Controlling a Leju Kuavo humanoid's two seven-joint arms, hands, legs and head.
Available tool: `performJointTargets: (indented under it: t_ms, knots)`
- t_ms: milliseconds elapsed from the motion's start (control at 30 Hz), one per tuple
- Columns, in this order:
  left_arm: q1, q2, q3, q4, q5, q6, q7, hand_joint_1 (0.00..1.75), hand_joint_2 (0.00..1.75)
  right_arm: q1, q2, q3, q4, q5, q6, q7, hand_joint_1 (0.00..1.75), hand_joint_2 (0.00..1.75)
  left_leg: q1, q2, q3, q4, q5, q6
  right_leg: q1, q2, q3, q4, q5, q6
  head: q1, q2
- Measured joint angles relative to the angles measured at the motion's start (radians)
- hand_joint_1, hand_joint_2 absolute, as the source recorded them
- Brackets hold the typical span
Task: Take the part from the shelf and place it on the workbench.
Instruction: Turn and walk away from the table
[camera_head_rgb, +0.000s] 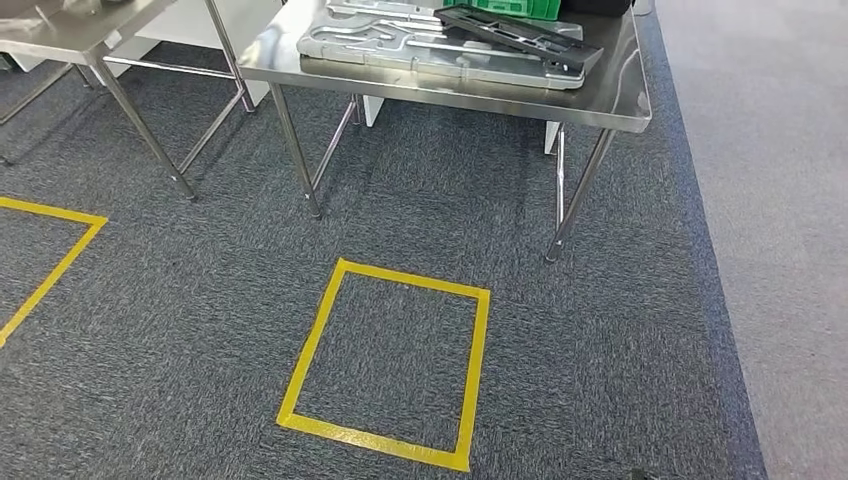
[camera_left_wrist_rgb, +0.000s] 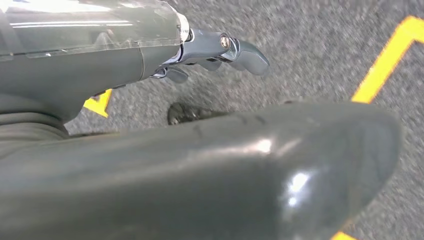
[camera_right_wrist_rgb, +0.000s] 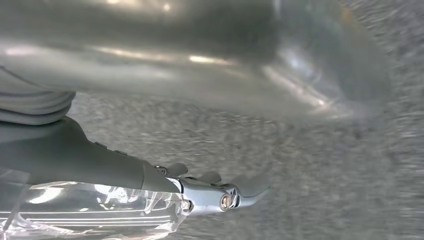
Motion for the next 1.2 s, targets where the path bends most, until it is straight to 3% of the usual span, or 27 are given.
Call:
performJointTargets:
  t_ms: [67,100,133,167,233,300,400,467,567,633,667,700,767,833,933,1067,1200]
  knots:
    - [0.001,0.000,0.000,0.000,-0.003,0.001,0.008,0.00,0.87,0.004,0.000,-0.002,0.006,-0.001,0.005,0.023,0.00,0.00,-0.002,0.001,-0.016,0.003,0.011,0.005,-0.001,0.001,-0.051,0.127,-0.080,0.006,0.000,0.000]
    - [0.002,0.000,0.000,0.000,-0.003,0.000,0.014,0.00,1.31,0.007,0.000,-0.004,0.008,-0.004,0.012,0.035,0.00,0.00,-0.003,0.001,-0.024,0.006,0.015,0.004,-0.001,0.001,-0.068,0.179,-0.103,0.008,0.000,0.000]
    - [0.002,0.000,0.000,0.000,-0.003,-0.002,0.022,0.00,1.75,0.010,0.000,-0.006,0.011,-0.007,0.020,0.050,0.00,0.00,-0.003,0.002,-0.032,0.011,0.018,0.003,-0.002,0.001,-0.069,0.199,-0.106,0.010,0.000,0.000]
    - [0.002,0.000,0.000,0.000,-0.003,-0.004,0.030,0.00,1.75,0.012,0.000,-0.009,0.014,-0.011,0.030,0.067,0.00,0.00,-0.003,0.001,-0.038,0.018,0.019,0.002,-0.003,0.001,-0.050,0.181,-0.091,0.011,0.000,0.000]
    - [0.002,0.000,0.000,0.000,-0.002,-0.010,0.044,0.00,1.75,0.015,0.000,-0.016,0.018,-0.018,0.044,0.100,0.00,0.87,-0.003,0.001,-0.050,0.033,0.018,-0.002,-0.006,0.000,0.028,0.055,-0.036,0.010,0.000,0.000]
    - [0.000,0.000,0.000,0.000,-0.003,-0.017,0.063,0.00,1.75,0.015,0.001,-0.019,0.020,-0.023,0.052,0.123,0.00,1.75,-0.007,0.001,-0.061,0.049,0.015,-0.010,-0.003,0.001,0.081,-0.045,-0.008,0.002,0.000,0.000]
    - [-0.001,0.002,0.000,0.000,-0.008,-0.019,0.101,0.00,1.75,0.018,0.003,-0.028,0.023,-0.027,0.059,0.136,0.00,1.75,-0.009,0.001,-0.070,0.058,0.017,-0.025,0.000,0.002,0.083,-0.063,-0.003,-0.016,-0.001,0.000]
    - [-0.001,0.004,0.000,0.000,-0.013,-0.014,0.113,0.00,1.75,0.018,0.006,-0.033,0.024,-0.028,0.066,0.135,0.00,1.75,-0.006,-0.001,-0.083,0.085,-0.005,-0.037,-0.003,0.000,0.080,-0.067,0.004,-0.029,-0.001,0.000]
    - [-0.001,0.005,0.000,0.000,-0.016,-0.007,0.121,0.00,1.75,0.017,0.008,-0.037,0.025,-0.027,0.074,0.126,0.00,1.75,0.001,-0.003,-0.154,0.254,-0.104,-0.051,-0.004,-0.002,0.072,-0.068,0.011,-0.041,-0.002,0.000]
    - [0.000,0.005,0.000,0.000,-0.019,-0.001,0.124,0.00,1.75,0.019,0.010,-0.039,0.025,-0.026,0.080,0.120,0.00,1.75,0.005,-0.003,-0.188,0.345,-0.133,-0.055,-0.003,-0.002,0.067,-0.067,0.013,-0.042,-0.002,0.000]
    - [0.001,0.005,0.000,0.000,-0.021,0.001,0.125,0.00,1.75,0.019,0.010,-0.041,0.025,-0.026,0.083,0.118,0.00,1.75,0.007,-0.003,-0.178,0.336,-0.119,-0.055,-0.003,-0.002,0.067,-0.066,0.014,-0.042,-0.002,0.000]
    - [0.000,0.006,0.000,0.000,-0.022,0.003,0.127,0.00,1.75,0.019,0.011,-0.042,0.025,-0.025,0.085,0.116,0.00,1.75,0.008,-0.003,-0.151,0.288,-0.089,-0.054,-0.003,-0.001,0.067,-0.065,0.014,-0.041,-0.002,0.000]
    - [-0.003,0.007,0.000,0.000,-0.026,0.009,0.131,0.00,1.75,0.018,0.013,-0.043,0.025,-0.022,0.088,0.108,0.00,1.75,0.007,-0.004,-0.075,0.144,-0.030,-0.046,-0.002,0.000,0.068,-0.063,0.015,-0.037,-0.002,0.000]
    - [-0.006,0.008,-0.001,0.000,-0.029,0.014,0.134,0.00,1.75,0.016,0.015,-0.043,0.025,-0.020,0.089,0.102,0.00,1.75,0.005,-0.005,-0.037,0.061,-0.010,-0.041,0.002,0.000,0.063,-0.059,0.015,-0.029,-0.001,0.000]
    - [-0.006,0.009,0.000,0.000,-0.025,0.013,0.132,0.00,1.75,0.016,0.017,-0.045,0.026,-0.023,0.092,0.102,0.00,1.75,0.002,-0.006,-0.039,0.050,-0.008,-0.042,0.003,0.000,0.056,-0.056,0.017,-0.027,0.001,0.000]
    - [-0.007,0.010,0.000,0.000,-0.023,0.011,0.125,0.00,1.75,0.016,0.019,-0.054,0.028,-0.029,0.086,0.101,0.00,1.75,-0.004,-0.006,-0.043,0.050,-0.006,-0.032,-0.003,0.001,0.056,-0.063,0.024,-0.017,0.001,0.000]
    - [-0.008,0.010,0.000,0.000,-0.026,0.011,0.124,0.00,0.00,0.016,0.019,-0.063,0.028,-0.032,0.089,0.091,0.00,1.75,-0.006,-0.006,-0.045,0.051,-0.004,-0.027,-0.004,0.001,0.056,-0.068,0.029,-0.011,0.001,0.000]
